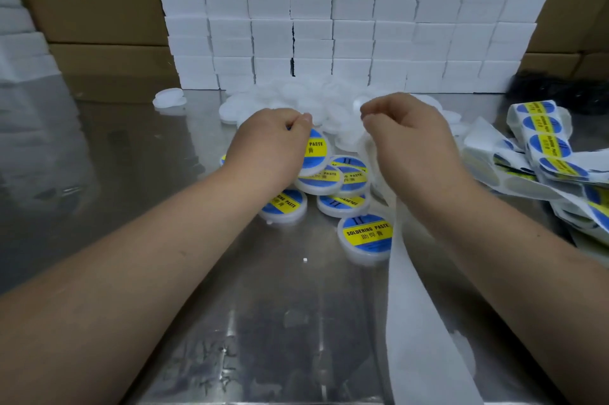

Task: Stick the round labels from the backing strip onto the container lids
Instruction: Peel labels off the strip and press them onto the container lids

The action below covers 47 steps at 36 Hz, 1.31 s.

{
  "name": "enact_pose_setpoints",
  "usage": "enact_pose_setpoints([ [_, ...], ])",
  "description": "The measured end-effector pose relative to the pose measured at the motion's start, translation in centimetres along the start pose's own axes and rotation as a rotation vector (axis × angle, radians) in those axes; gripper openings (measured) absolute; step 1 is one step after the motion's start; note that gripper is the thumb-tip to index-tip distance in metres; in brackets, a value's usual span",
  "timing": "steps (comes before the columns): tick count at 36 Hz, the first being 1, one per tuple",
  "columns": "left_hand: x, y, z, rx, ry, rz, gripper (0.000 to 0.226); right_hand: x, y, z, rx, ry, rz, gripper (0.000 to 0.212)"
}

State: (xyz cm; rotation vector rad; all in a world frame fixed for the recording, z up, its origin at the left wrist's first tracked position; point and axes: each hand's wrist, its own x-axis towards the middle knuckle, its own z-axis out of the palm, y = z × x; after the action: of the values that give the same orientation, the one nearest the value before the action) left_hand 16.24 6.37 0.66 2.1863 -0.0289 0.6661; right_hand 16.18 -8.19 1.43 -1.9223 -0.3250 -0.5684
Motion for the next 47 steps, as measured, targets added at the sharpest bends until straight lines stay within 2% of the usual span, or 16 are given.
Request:
enact_pose_setpoints([
  [3, 0.2, -0.4, 0.3, 0.034, -0.093, -0.073, 0.028, -0.1, 0.3, 0.1, 0.019, -0.014, -0.024, 0.030],
  [6, 0.2, -0.8, 0.5, 0.062, -0.133, -0.111, 0.024, -0.2, 0.2, 0.2, 0.020, 0.011, -0.075, 0.035],
  [8, 0.1, -0.8, 0.5, 0.103, -0.140, -0.123, 0.018, -0.2, 0.2, 0.2, 0.013, 0.029, -0.084, 0.036],
  [12, -0.1, -0.3, 0.5, 0.266, -0.082, -0.040, 0.006, -0.1, 0.2, 0.0, 0.023, 0.051, -0.084, 0.040],
  [16, -0.3, 0.5, 0.4, -0.020, -0.006, 0.027, 0.011, -0.1, 0.3, 0.0, 0.065, 0.057, -0.087, 0.038],
  [18, -0.5, 0.9, 0.4, -0.168, -0.061, 0.032, 0.010, -0.1, 0.2, 0.1, 0.091, 0.061, -0.086, 0.036],
  [21, -1.0, 1.3, 0.4, -0.260, -0.164, 0.052, 0.017, -0.2, 0.2, 0.3, 0.123, 0.038, -0.074, 0.035],
  [24, -1.1, 1.4, 0.5, -0.312, -0.183, 0.057, 0.027, -0.4, 0.1, 0.5, 0.156, -0.008, -0.058, 0.034],
  [28, -1.1, 1.5, 0.4, -0.395, -0.128, 0.040, 0.027, -0.7, -0.4, 0.5, 0.176, -0.016, -0.058, 0.016],
  [32, -0.8, 1.6, 0.1, -0.450, -0.069, 0.025, 0.030, -0.5, -0.6, 0.3, 0.223, 0.022, 0.029, 0.012],
  [38, -1.0, 1.7, 0.3, -0.446, -0.106, 0.049, 0.041, 0.2, -0.7, -0.1, 0.299, 0.109, 0.141, 0.019],
  [45, -1.2, 1.8, 0.4, -0.443, -0.067, 0.040, 0.036, 0.7, -0.4, -0.2, 0.238, 0.077, 0.251, 0.026],
  [47, -1.2, 1.8, 0.3, -0.453, -0.064, 0.035, 0.036, 0.8, -0.3, -0.2, 0.193, 0.059, 0.287, 0.037],
])
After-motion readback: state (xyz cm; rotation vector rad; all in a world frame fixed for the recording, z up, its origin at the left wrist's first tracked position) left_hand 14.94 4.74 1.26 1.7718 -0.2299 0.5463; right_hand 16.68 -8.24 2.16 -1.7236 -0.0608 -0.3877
